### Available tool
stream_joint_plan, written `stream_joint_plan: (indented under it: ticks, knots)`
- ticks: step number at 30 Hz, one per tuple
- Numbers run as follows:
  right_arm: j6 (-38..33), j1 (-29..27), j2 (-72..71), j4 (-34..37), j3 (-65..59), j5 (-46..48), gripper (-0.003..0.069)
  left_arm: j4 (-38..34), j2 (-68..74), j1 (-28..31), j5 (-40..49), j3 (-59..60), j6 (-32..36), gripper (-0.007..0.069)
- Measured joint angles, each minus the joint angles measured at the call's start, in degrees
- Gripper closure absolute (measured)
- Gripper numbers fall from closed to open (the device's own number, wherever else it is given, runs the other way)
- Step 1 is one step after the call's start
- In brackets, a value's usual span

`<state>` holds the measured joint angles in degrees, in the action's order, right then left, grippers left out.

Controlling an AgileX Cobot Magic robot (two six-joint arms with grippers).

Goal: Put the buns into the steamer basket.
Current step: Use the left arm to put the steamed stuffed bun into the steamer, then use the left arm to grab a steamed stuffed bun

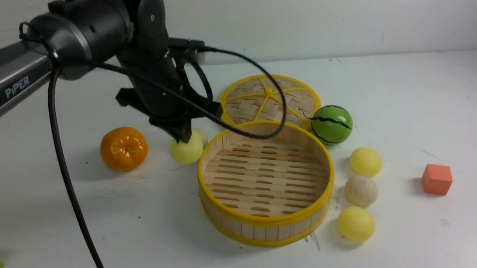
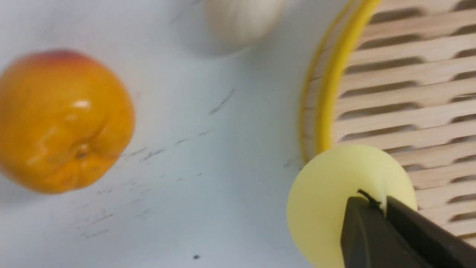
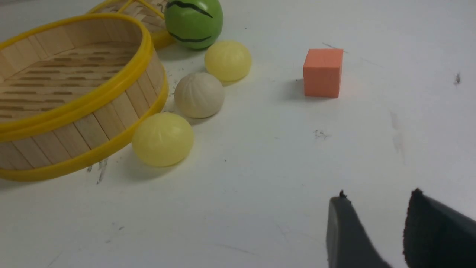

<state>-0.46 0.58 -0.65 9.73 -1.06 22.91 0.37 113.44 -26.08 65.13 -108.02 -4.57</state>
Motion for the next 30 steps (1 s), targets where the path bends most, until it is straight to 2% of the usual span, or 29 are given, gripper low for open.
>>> stream_joint_plan:
  ticks: [5,14,18,19,20,21,22,23,25,28,30]
  knots:
    - [0.0,0.0,0.0,0.0,0.0,0.0,0.0420,-0.9,3.1,-4.3,-0.6,-3.2,0.0,0.0638]
    - [0.0,0.0,0.0,0.0,0.0,0.0,0.0420,3.5,13.9,-4.0,-2.6,-7.1,-1.0,0.0618]
    - [0.0,0.0,0.0,0.0,0.0,0.0,0.0420,3.7,15.3,-4.0,-3.3,-7.7,-1.0,0.0510]
    - [0.0,0.0,0.0,0.0,0.0,0.0,0.0420,3.3,15.2,-4.0,-2.8,-8.4,-1.0,0.0439]
    - [0.0,0.0,0.0,0.0,0.0,0.0,0.0420,3.3,15.1,-4.0,-2.7,-8.5,-1.0,0.0429]
    - [0.0,0.0,0.0,0.0,0.0,0.0,0.0420,2.8,14.5,-4.0,-1.5,-9.5,-1.1,0.0350]
    - [0.0,0.0,0.0,0.0,0.0,0.0,0.0420,2.4,13.8,-4.0,-0.3,-10.4,-1.1,0.0302]
    - [0.0,0.0,0.0,0.0,0.0,0.0,0.0420,2.4,13.8,-4.0,-0.3,-10.6,-1.1,0.0293]
    - [0.0,0.0,0.0,0.0,0.0,0.0,0.0420,2.0,10.7,-4.0,1.8,-12.7,-1.2,0.0210]
    - [0.0,0.0,0.0,0.0,0.0,0.0,0.0420,2.1,7.5,-3.6,3.8,-14.0,-1.3,0.0201]
    - [0.0,0.0,0.0,0.0,0.0,0.0,0.0420,1.6,6.1,-1.7,4.9,-14.5,-1.3,0.0272]
